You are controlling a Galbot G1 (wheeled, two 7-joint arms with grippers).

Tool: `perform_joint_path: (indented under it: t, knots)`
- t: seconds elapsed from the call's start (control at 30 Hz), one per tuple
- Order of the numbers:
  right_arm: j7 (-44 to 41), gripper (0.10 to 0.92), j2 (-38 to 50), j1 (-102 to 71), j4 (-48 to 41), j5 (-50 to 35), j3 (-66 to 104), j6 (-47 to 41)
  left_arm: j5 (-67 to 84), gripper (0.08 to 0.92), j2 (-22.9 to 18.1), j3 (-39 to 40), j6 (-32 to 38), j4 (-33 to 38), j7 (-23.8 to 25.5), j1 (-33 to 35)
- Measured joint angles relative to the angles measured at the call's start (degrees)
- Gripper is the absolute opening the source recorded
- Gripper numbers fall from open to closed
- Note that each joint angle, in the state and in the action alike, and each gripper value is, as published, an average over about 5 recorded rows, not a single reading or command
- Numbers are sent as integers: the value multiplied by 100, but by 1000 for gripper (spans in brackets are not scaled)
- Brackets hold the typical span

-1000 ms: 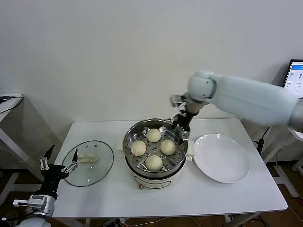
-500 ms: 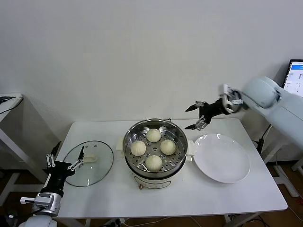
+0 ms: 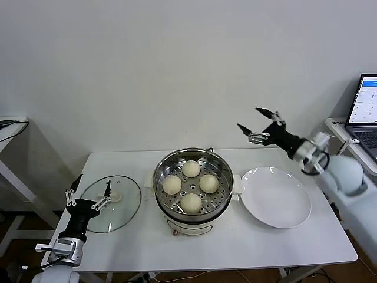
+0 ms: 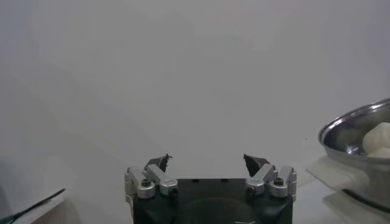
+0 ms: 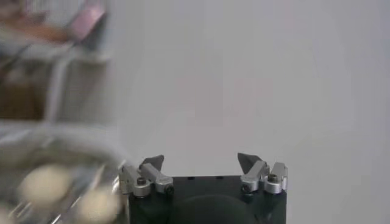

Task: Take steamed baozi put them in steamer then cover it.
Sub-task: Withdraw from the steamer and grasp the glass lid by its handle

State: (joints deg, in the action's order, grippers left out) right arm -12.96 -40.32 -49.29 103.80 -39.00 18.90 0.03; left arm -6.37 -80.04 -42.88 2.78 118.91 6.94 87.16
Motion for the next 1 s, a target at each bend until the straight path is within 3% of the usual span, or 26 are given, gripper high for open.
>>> perform_joint_path:
  t: [0.47,1.0]
  knots:
    - [1372,823,-2161,-3007,962,809,1285,1269,-854,823,33,49,540,-444,-240,91]
    - [1800,823,-3160,-3718,1034,1388,1196,1775,-5545,823,301,-102,1858,-2045,-1698,-203]
